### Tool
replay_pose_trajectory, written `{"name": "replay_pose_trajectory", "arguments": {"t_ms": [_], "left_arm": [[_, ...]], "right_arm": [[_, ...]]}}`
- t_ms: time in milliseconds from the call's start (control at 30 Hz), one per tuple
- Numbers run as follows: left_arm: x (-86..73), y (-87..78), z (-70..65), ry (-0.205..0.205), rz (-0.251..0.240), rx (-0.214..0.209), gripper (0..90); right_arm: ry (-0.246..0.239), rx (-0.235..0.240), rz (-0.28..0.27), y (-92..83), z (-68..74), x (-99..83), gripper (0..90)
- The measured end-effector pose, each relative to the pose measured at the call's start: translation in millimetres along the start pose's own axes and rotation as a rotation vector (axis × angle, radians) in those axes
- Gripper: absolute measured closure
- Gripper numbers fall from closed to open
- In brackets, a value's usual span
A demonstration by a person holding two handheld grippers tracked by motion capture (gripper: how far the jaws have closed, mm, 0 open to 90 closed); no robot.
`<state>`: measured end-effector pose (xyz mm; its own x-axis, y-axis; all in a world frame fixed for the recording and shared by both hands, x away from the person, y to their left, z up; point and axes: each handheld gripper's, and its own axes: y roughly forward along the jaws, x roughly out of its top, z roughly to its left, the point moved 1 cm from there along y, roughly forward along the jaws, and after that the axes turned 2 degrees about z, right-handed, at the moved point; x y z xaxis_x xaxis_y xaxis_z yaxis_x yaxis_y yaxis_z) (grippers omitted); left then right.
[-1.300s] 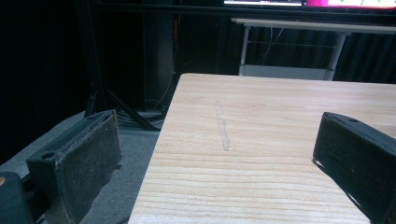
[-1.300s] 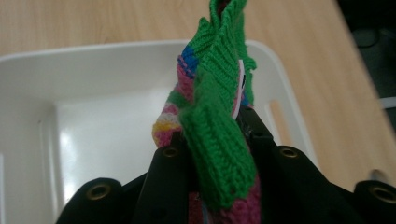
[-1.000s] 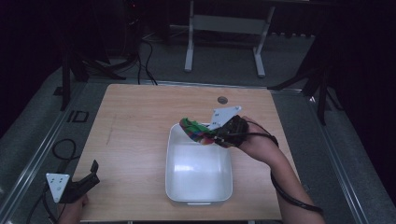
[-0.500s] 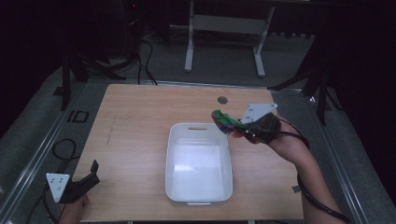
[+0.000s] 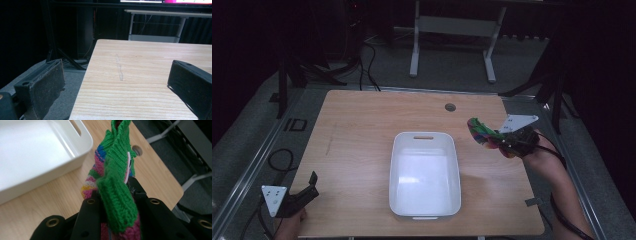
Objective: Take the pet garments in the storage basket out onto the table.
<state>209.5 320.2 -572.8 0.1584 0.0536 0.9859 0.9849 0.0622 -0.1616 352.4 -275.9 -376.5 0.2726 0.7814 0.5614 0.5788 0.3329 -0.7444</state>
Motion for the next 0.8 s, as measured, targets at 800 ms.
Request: {"name": "replay_pose_trajectory", "arguments": {"t_ms": [800], "left_arm": [[0.0, 0.0, -0.1, 0.005, 0.002, -0.003, 1.4]], "right_arm": [[0.07, 0.055, 0.159, 133.5, 18.5, -62.2, 75.0]]}}
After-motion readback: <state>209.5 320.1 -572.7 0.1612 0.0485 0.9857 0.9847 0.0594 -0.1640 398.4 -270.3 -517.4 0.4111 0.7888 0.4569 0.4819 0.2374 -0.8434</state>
